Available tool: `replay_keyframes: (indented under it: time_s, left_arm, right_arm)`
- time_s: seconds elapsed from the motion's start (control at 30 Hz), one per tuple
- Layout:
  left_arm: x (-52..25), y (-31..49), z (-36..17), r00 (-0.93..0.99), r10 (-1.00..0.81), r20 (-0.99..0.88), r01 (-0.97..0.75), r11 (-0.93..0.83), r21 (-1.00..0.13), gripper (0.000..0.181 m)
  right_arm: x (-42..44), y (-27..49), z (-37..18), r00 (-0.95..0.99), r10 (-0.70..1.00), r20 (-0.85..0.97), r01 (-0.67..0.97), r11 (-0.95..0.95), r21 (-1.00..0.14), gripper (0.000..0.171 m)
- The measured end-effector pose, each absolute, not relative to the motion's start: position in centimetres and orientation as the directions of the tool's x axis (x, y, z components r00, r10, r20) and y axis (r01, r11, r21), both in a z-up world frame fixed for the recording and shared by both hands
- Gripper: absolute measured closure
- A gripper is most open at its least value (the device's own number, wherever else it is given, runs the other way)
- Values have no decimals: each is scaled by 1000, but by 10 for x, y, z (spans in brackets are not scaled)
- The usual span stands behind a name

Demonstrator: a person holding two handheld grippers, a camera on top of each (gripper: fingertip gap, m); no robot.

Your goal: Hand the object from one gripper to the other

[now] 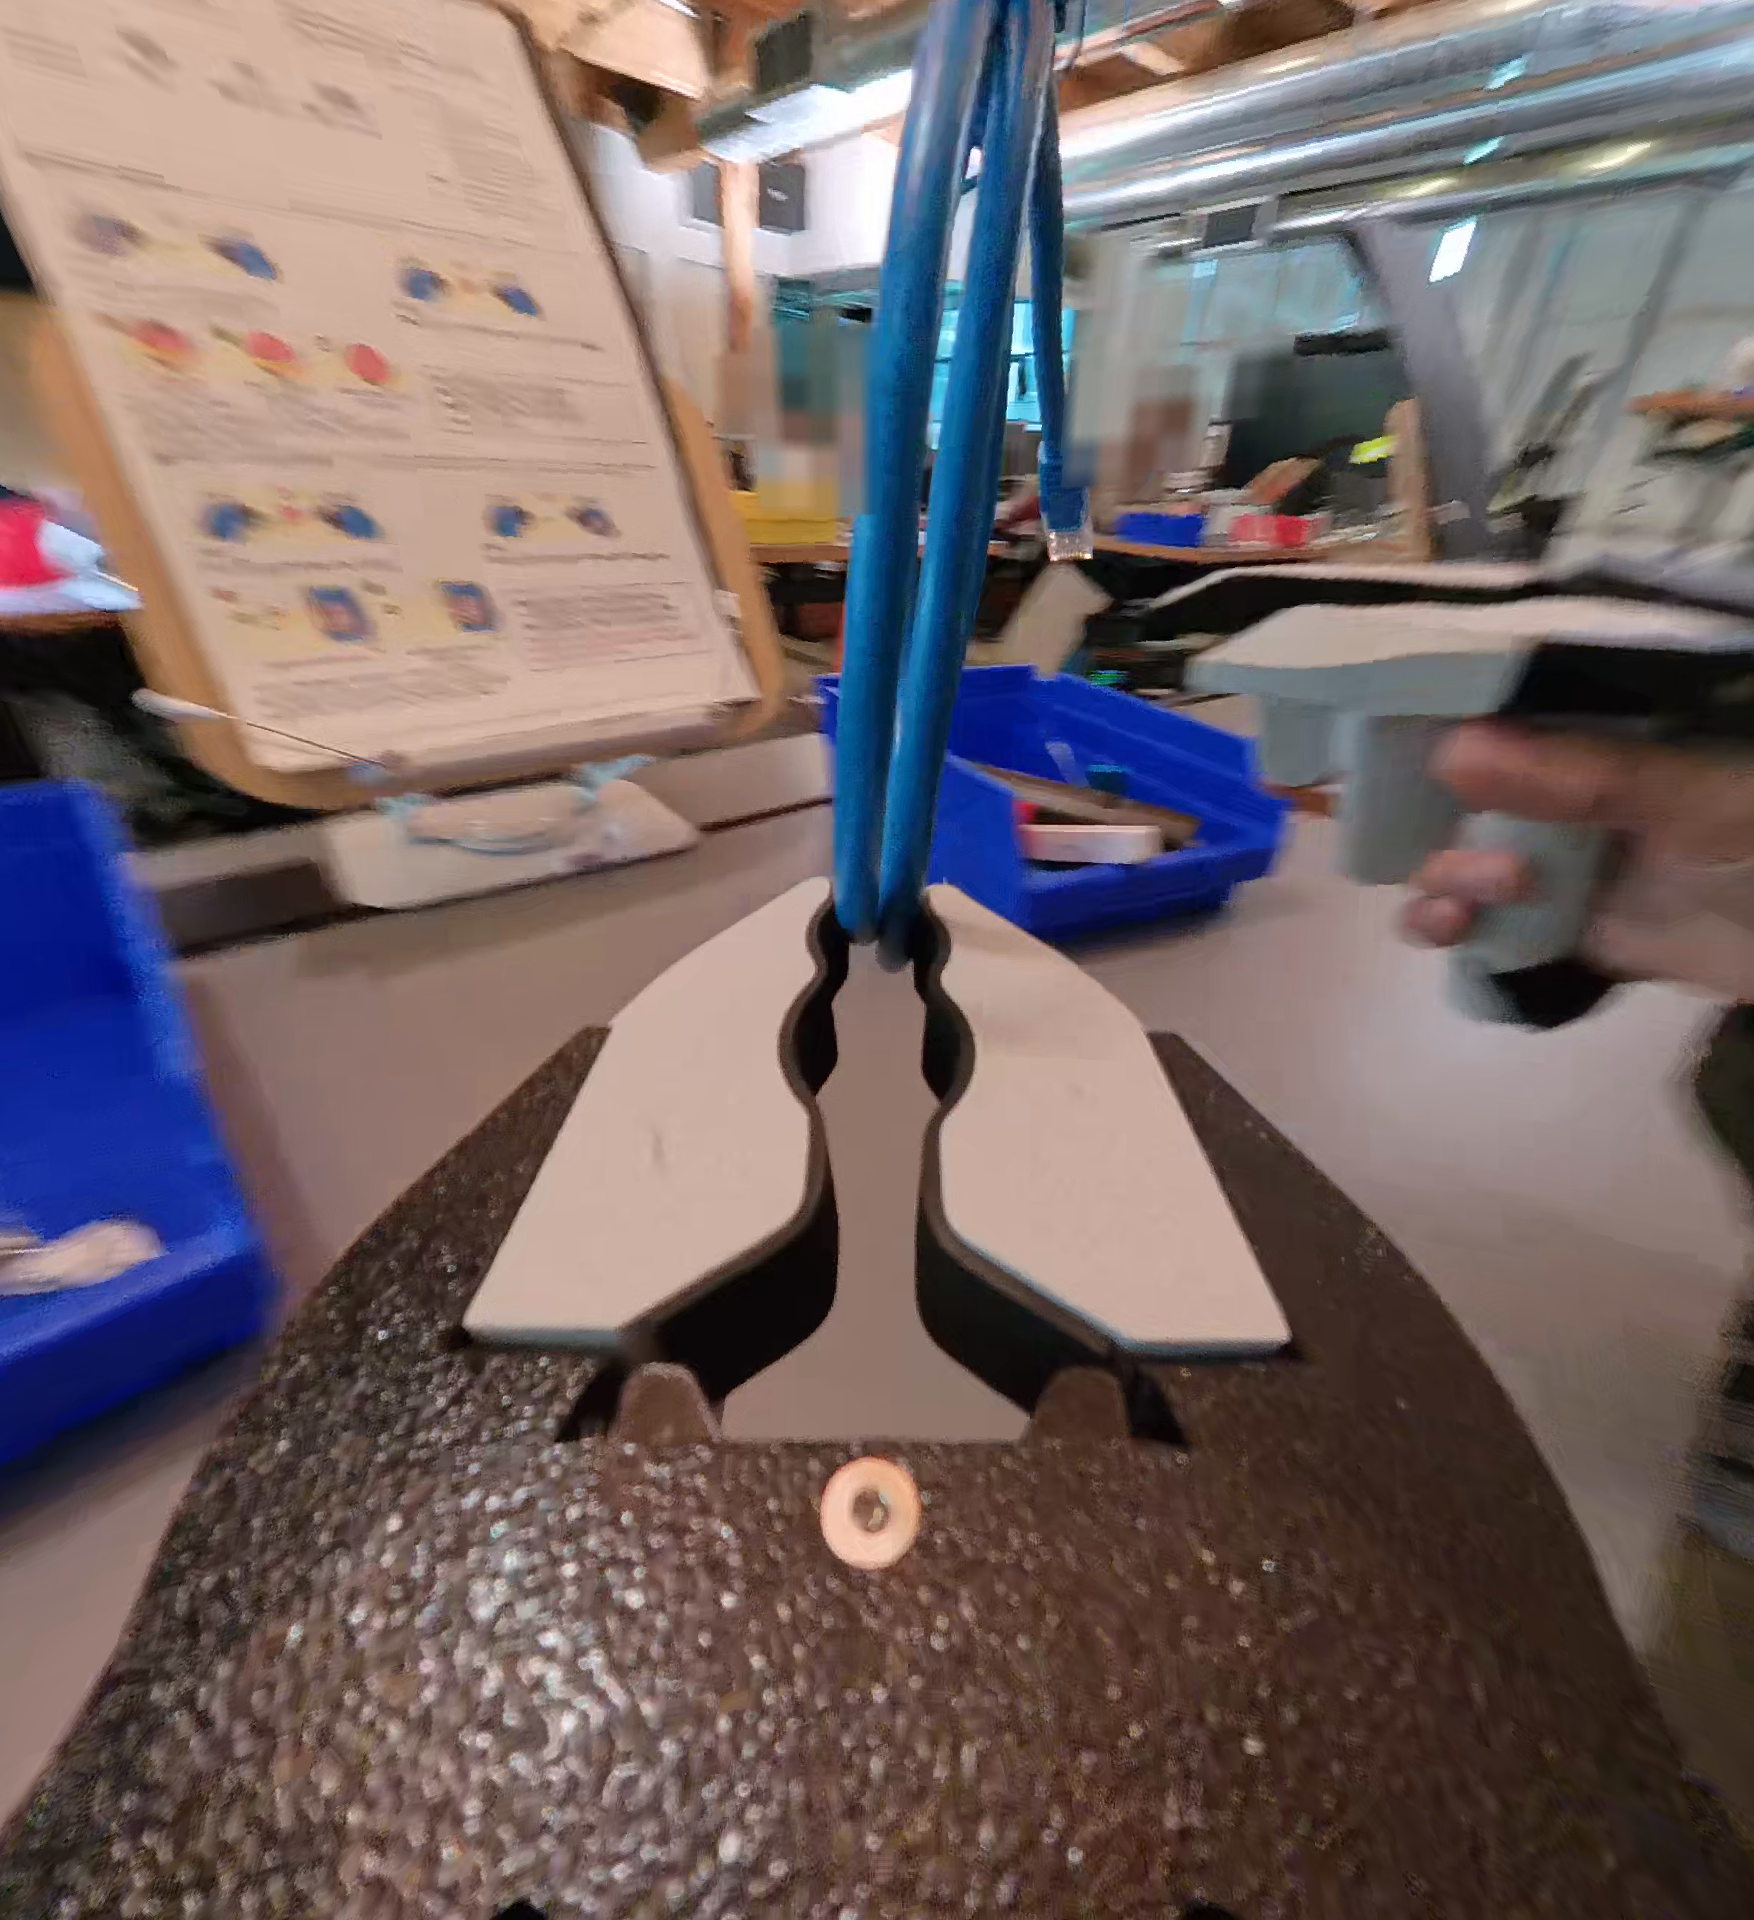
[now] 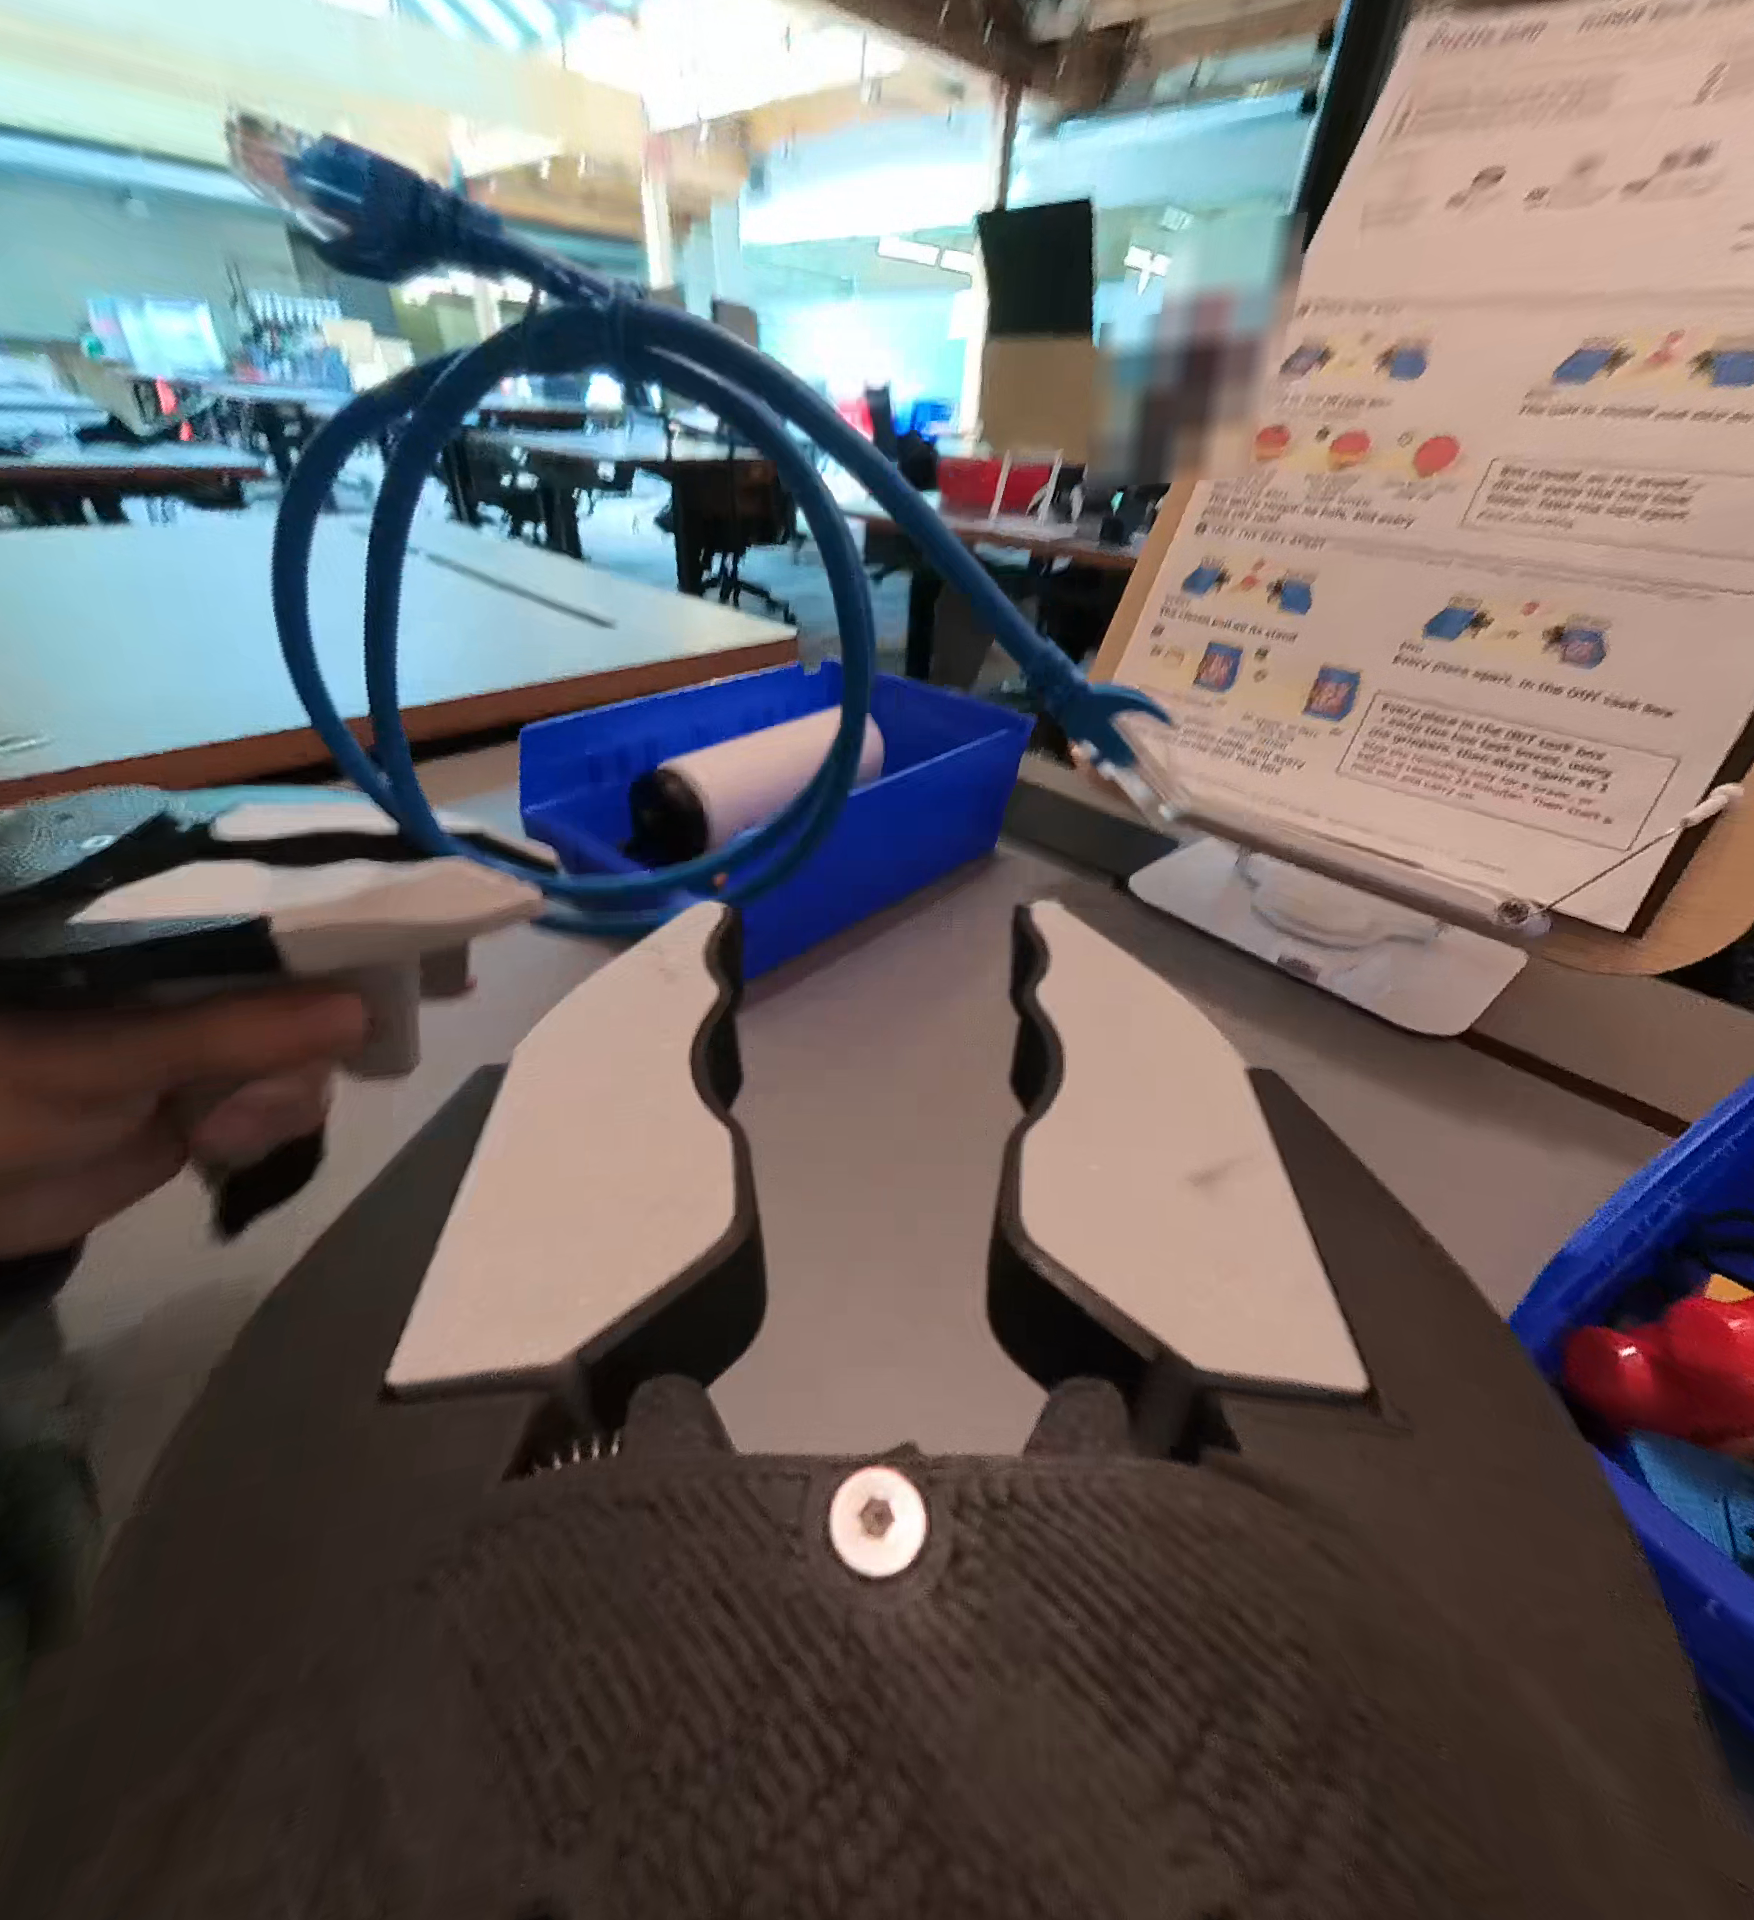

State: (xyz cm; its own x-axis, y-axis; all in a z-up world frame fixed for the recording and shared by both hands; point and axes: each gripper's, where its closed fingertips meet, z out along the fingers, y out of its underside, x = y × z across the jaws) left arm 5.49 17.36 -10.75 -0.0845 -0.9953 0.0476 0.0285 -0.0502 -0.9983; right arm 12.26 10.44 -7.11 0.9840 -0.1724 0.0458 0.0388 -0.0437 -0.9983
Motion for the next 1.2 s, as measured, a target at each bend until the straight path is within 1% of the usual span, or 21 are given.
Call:
replay_keyframes:
  time_s: [0.03, 0.1, 0.17, 0.23, 0.3, 0.37, 0.43, 0.53, 0.57, 0.6, 0.63, 0.7, 0.77, 0.83, 0.93, 0.97, 1.03, 1.07, 1.13, 1.17, 1.2]
  left_arm:
    - [53, 187, -106, -2, -999, -47, 41, 47, -998, 170]
    - [46, 208, -98, 179, -941, -287, 43, 299, -953, 170]
    - [38, 218, -88, 318, -813, -488, 15, 519, -854, 170]
    - [31, 218, -78, 407, -665, -627, -16, 681, -732, 170]
    - [28, 213, -74, 449, -540, -712, -45, 782, -622, 171]
    - [29, 209, -76, 457, -463, -760, -69, 833, -549, 171]
    - [32, 205, -79, 454, -386, -803, -90, 877, -473, 171]
    - [34, 197, -85, 456, -275, -846, -113, 926, -361, 171]
    - [35, 196, -86, 456, -245, -855, -122, 935, -333, 171]
    - [35, 196, -87, 456, -225, -861, -128, 941, -313, 170]
    - [35, 195, -87, 460, -215, -862, -128, 944, -304, 170]
    - [34, 197, -86, 461, -192, -867, -138, 949, -283, 170]
    - [34, 199, -86, 456, -168, -874, -146, 955, -260, 170]
    - [35, 202, -87, 448, -181, -876, -152, 950, -274, 168]
    - [43, 198, -96, 386, -243, -890, -116, 944, -308, 158]
    - [45, 194, -99, 360, -257, -897, -92, 947, -309, 152]
    - [44, 196, -97, 374, -279, -884, -85, 940, -332, 145]
    - [45, 199, -97, 365, -306, -879, -85, 930, -358, 145]
    - [44, 206, -95, 352, -380, -855, -79, 898, -432, 145]
    - [44, 209, -95, 343, -421, -840, -74, 879, -471, 145]
    - [44, 213, -95, 334, -460, -823, -70, 858, -509, 144]
  right_arm:
    - [121, 102, -70, 987, -158, 28, 19, -59, -998, 116]
    - [114, 96, -56, 991, -104, -82, -82, 7, -997, 111]
    - [105, 93, -42, 963, 7, -268, -268, 85, -960, 108]
    - [96, 93, -40, 894, 135, -428, -439, 75, -895, 108]
    - [86, 95, -43, 777, 280, -564, -588, 3, -809, 105]
    - [85, 96, -41, 637, 389, -665, -713, -30, -700, 112]
    - [86, 97, -44, 556, 437, -707, -768, -54, -638, 121]
    - [85, 102, -53, 520, 443, -730, -780, -101, -618, 120]
    - [84, 104, -56, 525, 437, -730, -775, -108, -623, 124]
    - [84, 105, -60, 545, 427, -721, -758, -116, -642, 136]
    - [83, 105, -62, 564, 423, -709, -741, -119, -660, 142]
    - [81, 104, -65, 579, 428, -694, -716, -142, -684, 148]
    - [79, 103, -68, 630, 424, -651, -658, -154, -737, 151]
    - [78, 103, -68, 668, 418, -616, -615, -155, -773, 153]
    - [85, 99, -62, 731, 401, -553, -564, -101, -819, 156]
    - [92, 96, -55, 767, 376, -520, -543, -53, -838, 157]
    - [117, 82, -40, 851, 274, -448, -479, 56, -876, 156]
    - [132, 73, -33, 902, 193, -386, -410, 105, -906, 156]
    - [179, 47, -24, 974, -96, -207, -189, 166, -968, 157]
    - [206, 30, -20, 958, -270, -97, -53, 165, -985, 157]
    - [236, 11, -17, 898, -440, 2, 71, 139, -988, 157]
